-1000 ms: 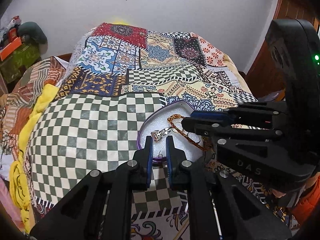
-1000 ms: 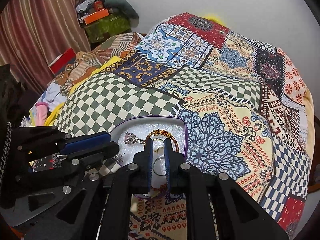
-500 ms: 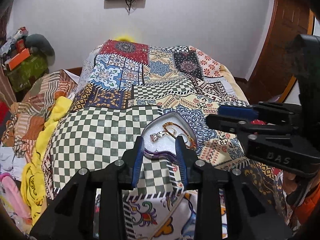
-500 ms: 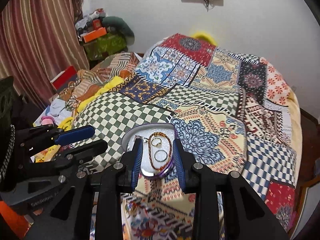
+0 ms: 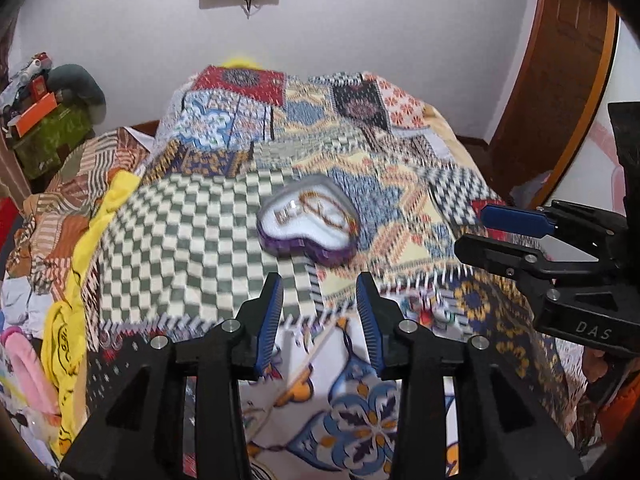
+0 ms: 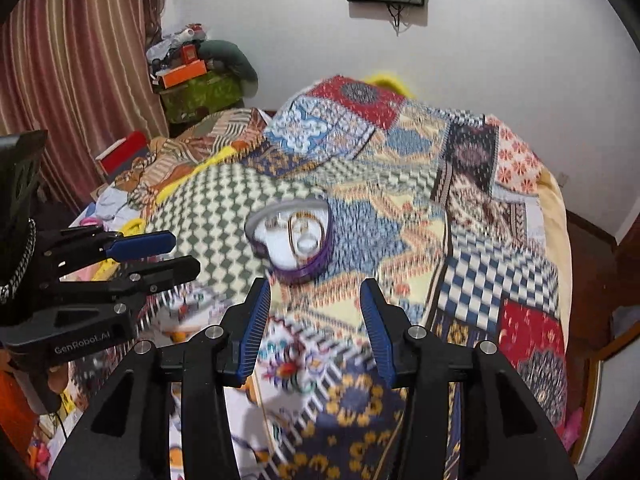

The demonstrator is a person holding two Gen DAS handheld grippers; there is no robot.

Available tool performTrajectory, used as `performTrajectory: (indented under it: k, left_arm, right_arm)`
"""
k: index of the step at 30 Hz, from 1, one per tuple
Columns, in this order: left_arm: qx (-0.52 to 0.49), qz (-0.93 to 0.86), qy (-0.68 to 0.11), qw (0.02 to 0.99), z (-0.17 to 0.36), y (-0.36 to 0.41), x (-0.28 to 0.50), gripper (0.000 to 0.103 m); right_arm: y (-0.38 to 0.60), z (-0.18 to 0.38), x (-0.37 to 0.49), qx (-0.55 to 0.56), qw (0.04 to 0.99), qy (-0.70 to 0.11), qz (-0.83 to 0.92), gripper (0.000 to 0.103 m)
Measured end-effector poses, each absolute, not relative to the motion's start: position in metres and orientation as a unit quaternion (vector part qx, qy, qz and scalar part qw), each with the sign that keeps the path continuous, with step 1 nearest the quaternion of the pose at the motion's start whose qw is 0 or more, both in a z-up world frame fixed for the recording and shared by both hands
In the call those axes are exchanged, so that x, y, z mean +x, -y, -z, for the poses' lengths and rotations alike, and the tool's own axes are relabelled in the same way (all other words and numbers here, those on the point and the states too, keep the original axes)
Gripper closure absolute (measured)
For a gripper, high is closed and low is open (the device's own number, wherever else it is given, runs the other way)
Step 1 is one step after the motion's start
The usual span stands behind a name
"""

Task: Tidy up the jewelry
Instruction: 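Lower both tools to the red string bracelet and small charms on the quilt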

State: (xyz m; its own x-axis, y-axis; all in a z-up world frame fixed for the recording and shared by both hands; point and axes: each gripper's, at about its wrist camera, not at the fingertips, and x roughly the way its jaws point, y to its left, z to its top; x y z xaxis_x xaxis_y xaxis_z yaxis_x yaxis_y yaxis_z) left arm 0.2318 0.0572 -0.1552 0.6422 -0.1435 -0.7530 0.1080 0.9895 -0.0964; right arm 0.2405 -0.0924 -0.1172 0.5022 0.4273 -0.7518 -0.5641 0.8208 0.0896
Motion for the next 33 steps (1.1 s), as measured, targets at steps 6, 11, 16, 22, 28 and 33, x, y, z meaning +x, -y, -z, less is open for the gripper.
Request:
performTrajectory:
  k: [6, 11, 16, 22, 28, 33]
  left_arm:
    - [0.003, 0.068, -0.448, 0.892, 0.186, -0.050, 0.218, 0.066]
    - [-0.019, 0.070, -0.460, 0.885, 0.200, -0.058, 0.212, 0.066]
    - [-0.034, 0.061, -0.463, 0.884, 0.206, -0.071, 0.212, 0.066]
    - [-0.056, 0.058, -0.461, 0.884, 0.208, -0.078, 0.219, 0.066]
    - [-0.060, 0.064, -0.463, 0.882, 0.209, -0.075, 0.219, 0.066]
    - [-0.061, 0.076, -0.464, 0.880, 0.206, -0.068, 0.222, 0.066]
  right_arm:
    - [0.088, 0.151, 0.241, -0.074, 0.823, -0.468, -0.312, 0.050]
    - [0.074, 0.168, 0.245, -0.083, 0.814, -0.483, -0.312, 0.049]
    - [0.062, 0.177, 0.241, -0.118, 0.810, -0.483, -0.312, 0.049]
    - [0.057, 0.182, 0.237, -0.137, 0.812, -0.472, -0.314, 0.053]
    - [0.055, 0.182, 0.237, -0.139, 0.813, -0.467, -0.318, 0.089]
    - [0.061, 0.178, 0.237, -0.135, 0.823, -0.459, -0.308, 0.095]
